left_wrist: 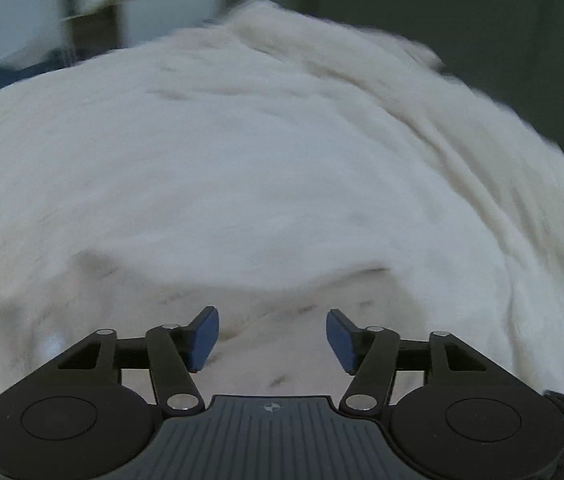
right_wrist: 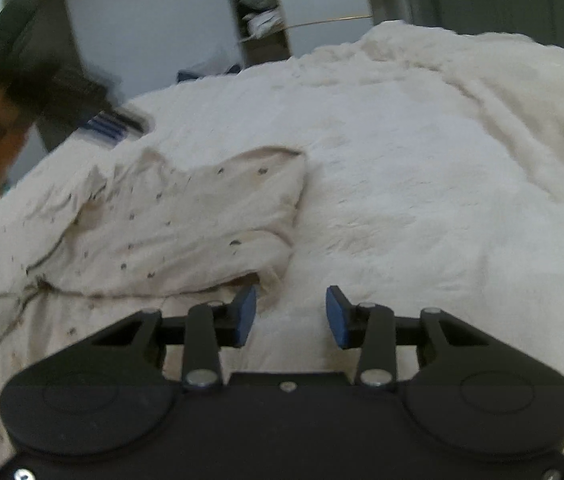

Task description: Fold clothes

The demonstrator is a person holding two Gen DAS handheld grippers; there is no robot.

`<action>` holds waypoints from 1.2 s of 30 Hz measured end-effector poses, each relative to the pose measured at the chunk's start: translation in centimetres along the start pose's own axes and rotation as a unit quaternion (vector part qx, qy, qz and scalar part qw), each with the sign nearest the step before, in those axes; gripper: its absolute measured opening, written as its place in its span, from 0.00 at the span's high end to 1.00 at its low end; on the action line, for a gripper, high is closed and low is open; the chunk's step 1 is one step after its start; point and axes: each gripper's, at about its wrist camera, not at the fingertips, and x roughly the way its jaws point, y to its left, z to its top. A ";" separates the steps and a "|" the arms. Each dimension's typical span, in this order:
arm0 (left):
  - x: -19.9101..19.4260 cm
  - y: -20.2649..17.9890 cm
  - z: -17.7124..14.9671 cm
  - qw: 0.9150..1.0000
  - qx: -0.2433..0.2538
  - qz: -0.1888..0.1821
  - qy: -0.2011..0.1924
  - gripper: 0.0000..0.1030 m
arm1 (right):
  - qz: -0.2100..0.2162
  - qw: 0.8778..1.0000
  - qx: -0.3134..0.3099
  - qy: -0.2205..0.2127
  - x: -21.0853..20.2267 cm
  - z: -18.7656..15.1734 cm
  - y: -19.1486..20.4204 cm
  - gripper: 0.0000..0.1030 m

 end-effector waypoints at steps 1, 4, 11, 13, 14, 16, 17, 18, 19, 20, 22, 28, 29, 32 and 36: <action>1.7 -1.6 1.3 1.000 0.023 -0.010 0.014 0.45 | 0.002 1.000 -0.008 0.000 0.2 0.1 0.1 0.65; 5.8 -5.2 3.8 0.996 0.082 -0.021 0.041 0.44 | 0.008 1.000 -0.026 0.005 0.9 0.4 0.6 0.71; 13.4 -8.5 6.1 0.981 0.139 -0.042 0.126 0.94 | 0.023 0.998 -0.065 0.015 1.8 0.6 1.3 0.99; 14.5 -7.9 6.5 0.983 0.118 -0.045 0.136 0.97 | 0.031 0.997 -0.070 0.014 1.4 0.5 1.1 1.00; 14.7 -7.2 6.9 0.986 0.096 -0.044 0.128 0.98 | 0.031 0.997 -0.066 0.015 1.1 0.4 0.9 1.00; 15.1 -5.9 7.6 0.990 0.053 -0.046 0.120 0.98 | 0.032 0.998 -0.057 0.015 0.3 0.3 0.4 1.00; 15.4 -5.4 7.8 0.991 0.037 -0.051 0.122 0.98 | 0.032 0.998 -0.052 0.016 -0.1 0.3 0.1 1.00; 15.7 -5.3 7.8 0.990 0.029 -0.053 0.125 0.98 | 0.032 0.998 -0.048 0.016 -0.5 0.2 -0.1 1.00; 15.9 -5.1 7.8 0.990 0.022 -0.054 0.128 0.98 | 0.032 0.998 -0.043 0.016 -0.9 0.2 -0.4 1.00; 16.2 -5.0 7.8 0.990 0.012 -0.053 0.129 0.98 | 0.033 0.999 -0.039 0.016 -1.3 0.1 -0.6 1.00; 16.0 -4.6 8.0 0.992 -0.020 -0.031 0.117 0.92 | 0.033 0.999 -0.030 0.017 -2.1 0.0 -1.1 1.00; 9.9 -2.3 8.4 0.995 -0.079 -0.026 0.059 0.56 | 0.034 0.999 -0.003 0.019 -4.4 -0.3 -2.7 0.90; 8.0 -1.8 8.3 0.995 -0.083 -0.028 0.045 0.55 | 0.035 0.999 0.001 0.019 -4.8 -0.3 -2.9 0.89; 2.8 -0.5 7.2 0.997 -0.073 -0.029 0.018 0.50 | 0.064 0.996 0.062 0.026 -5.9 -0.7 -4.1 0.71; -7.9 2.9 3.2 0.998 -0.052 -0.028 -0.027 0.41 | 0.112 0.986 0.118 0.049 -7.1 -1.7 -4.5 0.61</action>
